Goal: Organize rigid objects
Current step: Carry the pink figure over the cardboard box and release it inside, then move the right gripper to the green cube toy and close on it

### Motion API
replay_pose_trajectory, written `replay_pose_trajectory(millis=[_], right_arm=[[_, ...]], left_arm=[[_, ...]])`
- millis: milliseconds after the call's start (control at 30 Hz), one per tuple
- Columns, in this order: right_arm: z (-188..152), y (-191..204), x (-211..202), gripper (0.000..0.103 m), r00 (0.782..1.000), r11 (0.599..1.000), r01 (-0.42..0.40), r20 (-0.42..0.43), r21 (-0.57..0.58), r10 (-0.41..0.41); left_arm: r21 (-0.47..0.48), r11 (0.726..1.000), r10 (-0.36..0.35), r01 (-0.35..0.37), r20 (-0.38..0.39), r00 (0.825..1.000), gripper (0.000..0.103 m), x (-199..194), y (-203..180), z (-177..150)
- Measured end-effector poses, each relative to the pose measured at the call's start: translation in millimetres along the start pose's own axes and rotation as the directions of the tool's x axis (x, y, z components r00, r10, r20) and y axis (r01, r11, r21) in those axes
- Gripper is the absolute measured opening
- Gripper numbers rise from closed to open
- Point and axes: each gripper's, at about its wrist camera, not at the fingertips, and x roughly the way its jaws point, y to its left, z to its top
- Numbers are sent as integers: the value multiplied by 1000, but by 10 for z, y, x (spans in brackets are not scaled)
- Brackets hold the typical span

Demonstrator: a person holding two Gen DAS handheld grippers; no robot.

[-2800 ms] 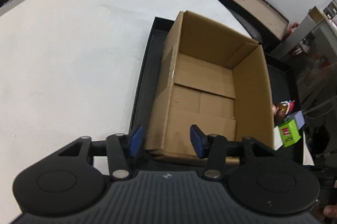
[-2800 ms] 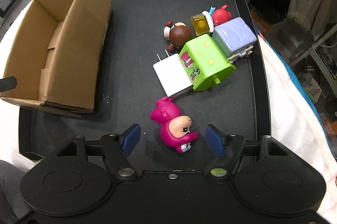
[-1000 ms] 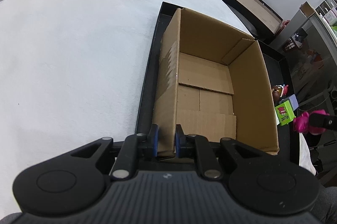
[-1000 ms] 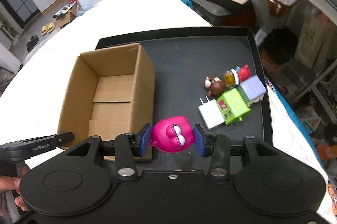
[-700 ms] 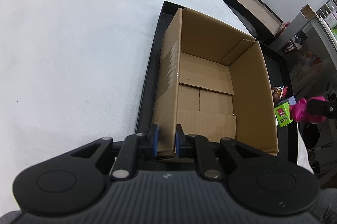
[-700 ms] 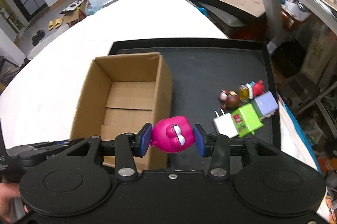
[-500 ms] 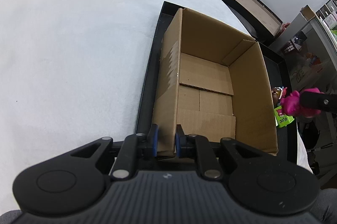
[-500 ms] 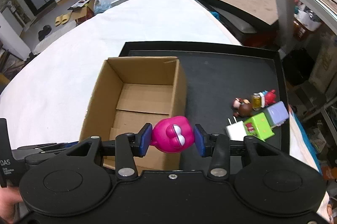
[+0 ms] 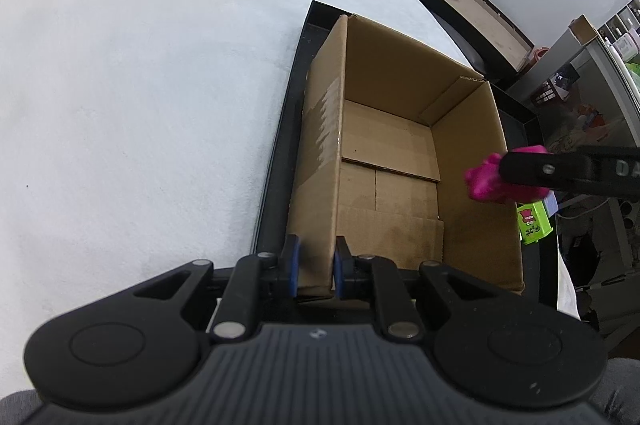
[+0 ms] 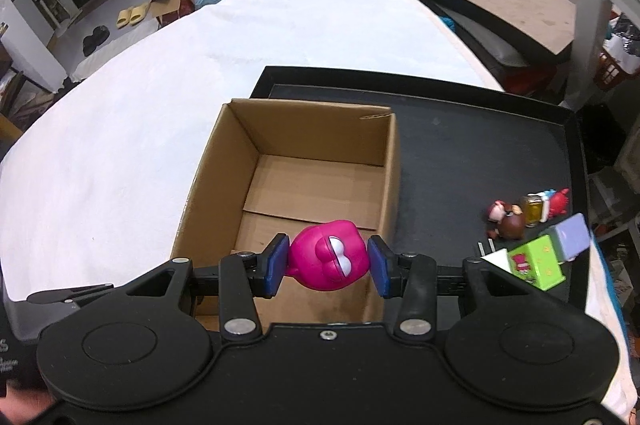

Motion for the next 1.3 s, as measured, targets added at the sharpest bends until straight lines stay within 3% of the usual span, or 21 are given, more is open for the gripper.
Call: replay_pose_trajectory(millis=[400, 533, 900, 1300], right_arm=[[67, 210, 285, 43, 997, 997, -69, -20, 18, 69], [59, 219, 271, 49, 995, 994, -100, -3, 40, 100], [-17, -54, 81, 50, 997, 993, -79, 13, 89, 78], [-142, -450, -179, 60, 999, 993, -36, 41, 115, 31]], left_arm=[[-11, 1000, -20, 20, -15, 1000, 16, 12, 46, 29], [-12, 1000, -23, 23, -17, 1000, 16, 14, 40, 30], [-16, 1000, -17, 17, -12, 1000, 16, 7, 55, 30], [-7, 1000, 5, -5, -7, 1000, 16, 12, 13, 27]])
